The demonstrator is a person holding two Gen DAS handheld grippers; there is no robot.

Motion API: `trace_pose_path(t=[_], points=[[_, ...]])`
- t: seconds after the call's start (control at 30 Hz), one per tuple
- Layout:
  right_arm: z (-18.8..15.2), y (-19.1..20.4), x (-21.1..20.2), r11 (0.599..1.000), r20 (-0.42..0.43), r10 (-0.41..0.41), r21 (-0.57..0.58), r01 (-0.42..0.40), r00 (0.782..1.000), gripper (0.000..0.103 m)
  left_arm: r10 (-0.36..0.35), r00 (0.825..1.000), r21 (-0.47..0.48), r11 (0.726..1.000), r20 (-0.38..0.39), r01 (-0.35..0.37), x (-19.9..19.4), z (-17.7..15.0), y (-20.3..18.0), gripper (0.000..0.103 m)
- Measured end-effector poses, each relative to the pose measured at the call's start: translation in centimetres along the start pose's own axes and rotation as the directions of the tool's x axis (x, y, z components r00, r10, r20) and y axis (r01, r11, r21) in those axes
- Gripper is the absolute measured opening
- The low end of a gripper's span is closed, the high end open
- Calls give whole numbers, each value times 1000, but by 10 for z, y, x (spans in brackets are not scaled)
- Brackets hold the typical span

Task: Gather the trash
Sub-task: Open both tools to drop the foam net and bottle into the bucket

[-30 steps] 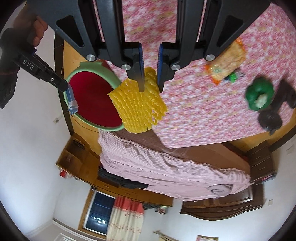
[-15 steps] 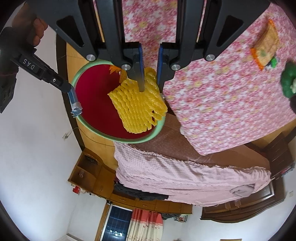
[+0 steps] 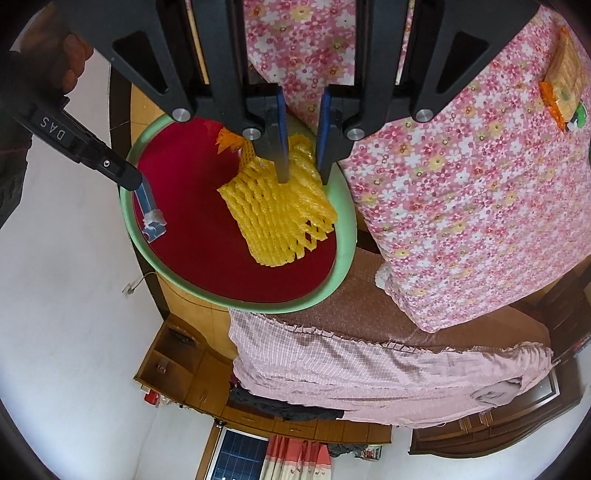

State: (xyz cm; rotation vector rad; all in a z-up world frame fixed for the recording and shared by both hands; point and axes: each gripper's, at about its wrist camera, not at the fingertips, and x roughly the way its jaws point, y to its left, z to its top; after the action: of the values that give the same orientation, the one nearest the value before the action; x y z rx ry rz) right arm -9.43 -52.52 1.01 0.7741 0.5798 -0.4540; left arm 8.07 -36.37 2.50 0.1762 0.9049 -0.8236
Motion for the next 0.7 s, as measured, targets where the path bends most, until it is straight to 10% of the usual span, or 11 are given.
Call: trace_pose_path(t=[0.23, 0.7], points=[[0, 0, 7, 1000, -12, 3, -7, -3, 1000, 22, 1, 1000, -19, 1000, -17, -1, 7, 2, 2, 31], [-2, 10, -2, 999, 0, 31, -23, -31, 1000, 27, 26, 1000, -30, 999, 12, -25, -14, 1, 14, 32]])
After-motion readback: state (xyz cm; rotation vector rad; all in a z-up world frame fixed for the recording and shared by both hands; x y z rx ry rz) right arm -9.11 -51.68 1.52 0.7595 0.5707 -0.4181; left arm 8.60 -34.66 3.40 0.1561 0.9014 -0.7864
